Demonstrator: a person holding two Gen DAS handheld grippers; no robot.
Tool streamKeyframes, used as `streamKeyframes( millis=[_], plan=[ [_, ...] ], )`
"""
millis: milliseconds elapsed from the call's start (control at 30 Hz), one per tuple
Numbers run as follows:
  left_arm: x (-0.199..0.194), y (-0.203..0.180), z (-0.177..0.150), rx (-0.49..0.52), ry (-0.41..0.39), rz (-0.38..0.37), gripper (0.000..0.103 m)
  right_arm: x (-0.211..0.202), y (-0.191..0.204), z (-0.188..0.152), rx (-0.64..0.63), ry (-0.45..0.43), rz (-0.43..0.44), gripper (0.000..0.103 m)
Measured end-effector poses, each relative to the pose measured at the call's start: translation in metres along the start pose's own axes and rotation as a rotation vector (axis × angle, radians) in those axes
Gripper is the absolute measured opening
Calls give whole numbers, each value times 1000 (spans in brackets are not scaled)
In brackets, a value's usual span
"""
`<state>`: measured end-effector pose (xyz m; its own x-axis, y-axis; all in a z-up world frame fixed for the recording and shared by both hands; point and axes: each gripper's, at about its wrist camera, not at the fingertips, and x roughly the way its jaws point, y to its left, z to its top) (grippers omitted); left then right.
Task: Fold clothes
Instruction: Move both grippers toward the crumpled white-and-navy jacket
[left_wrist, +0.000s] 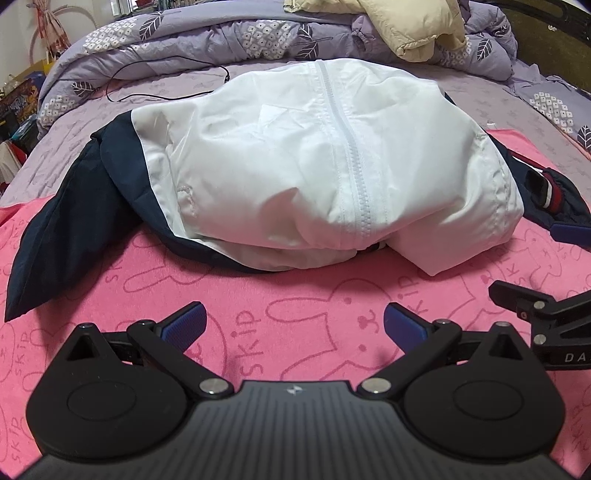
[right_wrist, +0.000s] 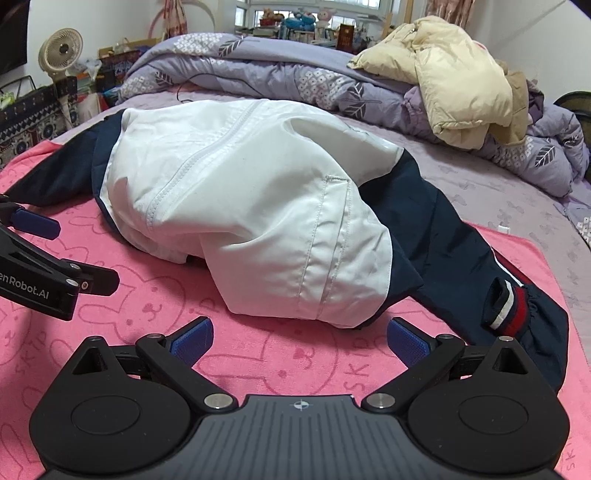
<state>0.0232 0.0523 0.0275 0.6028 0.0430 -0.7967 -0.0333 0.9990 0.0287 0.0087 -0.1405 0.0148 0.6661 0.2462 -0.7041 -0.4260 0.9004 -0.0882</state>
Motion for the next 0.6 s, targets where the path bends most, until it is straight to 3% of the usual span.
streamKeyframes(
  millis=[600],
  plan=[
    [6,3,-1,-11,18,8,103,0,-3,-3,-12,-18,4,103]
  ],
)
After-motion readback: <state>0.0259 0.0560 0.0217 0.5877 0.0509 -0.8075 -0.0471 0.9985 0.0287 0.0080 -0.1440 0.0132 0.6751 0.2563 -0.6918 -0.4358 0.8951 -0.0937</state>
